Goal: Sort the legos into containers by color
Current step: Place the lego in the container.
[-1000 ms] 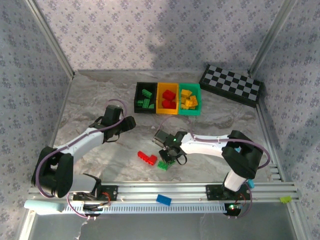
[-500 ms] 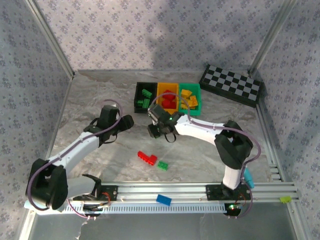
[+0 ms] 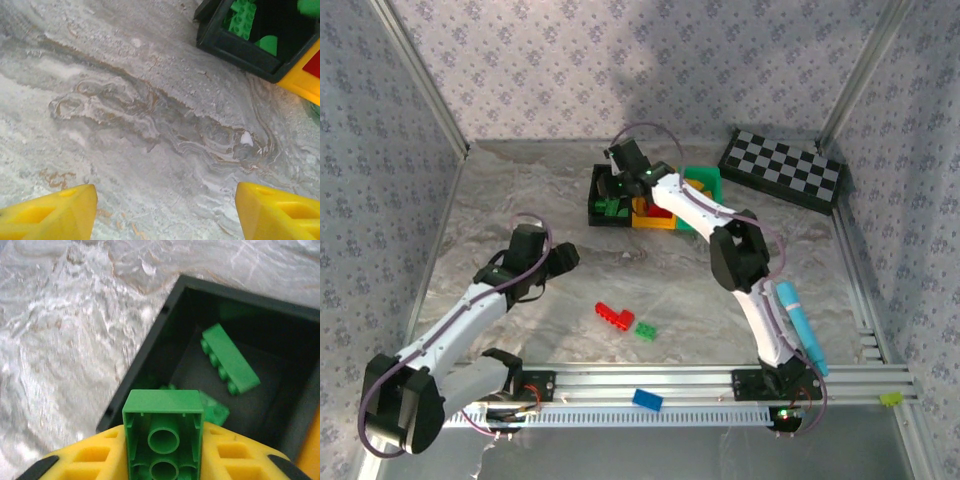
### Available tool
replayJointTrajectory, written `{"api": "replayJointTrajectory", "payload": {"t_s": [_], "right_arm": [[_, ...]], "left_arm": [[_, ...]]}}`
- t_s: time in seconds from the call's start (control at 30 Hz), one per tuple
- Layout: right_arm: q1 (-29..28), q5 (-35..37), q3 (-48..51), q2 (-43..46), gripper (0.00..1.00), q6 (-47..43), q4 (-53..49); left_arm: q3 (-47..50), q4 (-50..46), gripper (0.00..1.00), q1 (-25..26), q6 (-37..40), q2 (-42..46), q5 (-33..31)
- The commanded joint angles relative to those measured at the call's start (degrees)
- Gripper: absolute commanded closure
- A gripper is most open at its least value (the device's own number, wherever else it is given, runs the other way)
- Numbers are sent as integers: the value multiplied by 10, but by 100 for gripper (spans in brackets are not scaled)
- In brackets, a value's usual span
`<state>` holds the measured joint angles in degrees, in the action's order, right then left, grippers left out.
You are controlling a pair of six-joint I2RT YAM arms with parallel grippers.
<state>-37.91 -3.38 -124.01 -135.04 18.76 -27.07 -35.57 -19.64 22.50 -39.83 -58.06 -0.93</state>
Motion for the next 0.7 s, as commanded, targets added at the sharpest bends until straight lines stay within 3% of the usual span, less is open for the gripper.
{"api": "replayJointTrajectory", "payload": {"t_s": [0.0,0.1,0.17,0.67], "right_arm": [[0,-20,-111,-74,60,-3,-65],[4,-22,-196,-119,55,1,-109],[5,-20,-185,-109,55,-2,-107],[-12,0,203,164,52,-60,27]], "left_arm": [[5,-14,27,-2,-10,25,-9],[3,-20,27,-2,-13,26,-11],[-1,-29,27,-2,-20,26,-16],[-12,11,27,-2,-19,-24,-14]]}}
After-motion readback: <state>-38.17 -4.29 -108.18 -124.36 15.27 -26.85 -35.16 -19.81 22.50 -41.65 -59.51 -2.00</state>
